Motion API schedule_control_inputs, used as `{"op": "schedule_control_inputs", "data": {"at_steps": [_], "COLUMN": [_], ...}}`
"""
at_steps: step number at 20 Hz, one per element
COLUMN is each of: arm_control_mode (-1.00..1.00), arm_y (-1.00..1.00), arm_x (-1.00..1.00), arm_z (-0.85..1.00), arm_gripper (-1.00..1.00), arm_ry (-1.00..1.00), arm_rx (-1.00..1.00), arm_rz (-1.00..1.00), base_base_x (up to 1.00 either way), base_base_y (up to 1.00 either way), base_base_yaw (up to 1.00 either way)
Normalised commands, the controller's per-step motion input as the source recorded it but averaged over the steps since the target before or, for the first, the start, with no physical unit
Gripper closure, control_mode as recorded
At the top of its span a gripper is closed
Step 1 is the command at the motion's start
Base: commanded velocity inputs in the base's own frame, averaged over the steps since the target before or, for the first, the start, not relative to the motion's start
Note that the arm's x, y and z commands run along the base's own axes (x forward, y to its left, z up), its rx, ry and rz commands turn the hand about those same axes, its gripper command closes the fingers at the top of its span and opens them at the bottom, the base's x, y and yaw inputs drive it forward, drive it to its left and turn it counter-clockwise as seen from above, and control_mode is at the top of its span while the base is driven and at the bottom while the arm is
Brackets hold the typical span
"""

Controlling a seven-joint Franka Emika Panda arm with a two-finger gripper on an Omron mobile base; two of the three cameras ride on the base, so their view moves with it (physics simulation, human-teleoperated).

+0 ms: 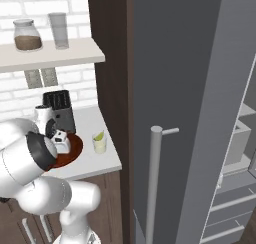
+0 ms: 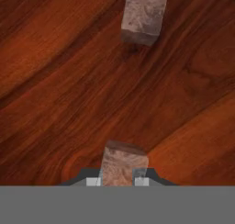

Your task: Grab a lemon wedge from the fridge and one ice cube from the ice bowl, and put them in the glass of lemonade.

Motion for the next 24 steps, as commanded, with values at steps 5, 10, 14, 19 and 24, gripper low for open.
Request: {"op": "schedule_control_inputs", "data": {"at_steps": [5,10,14,19,24], "arm_control_mode": [-1.00,-1.00,-1.00,-1.00,-1.00], "arm_y": [0.00,-0.04,-0.02,-0.09,-0.24], "arm_x": [-0.40,-0.35,-0.34,-0.32,-0.06], "arm_z": [0.63,0.37,0.21,0.10,0.03], "arm_gripper": [1.00,1.00,1.00,1.00,1.00], "arm_ry": [-0.15,-0.18,-0.17,-0.12,-0.09], "arm_rx": [0.02,0.10,0.11,0.10,0.08], "arm_rz": [0.00,0.00,0.00,0.00,0.00], "base_base_x": [0.00,0.00,0.00,0.00,0.00], "base_base_y": [0.00,0.00,0.00,0.00,0.00], "base_base_yaw": [0.00,0.00,0.00,0.00,0.00]}}
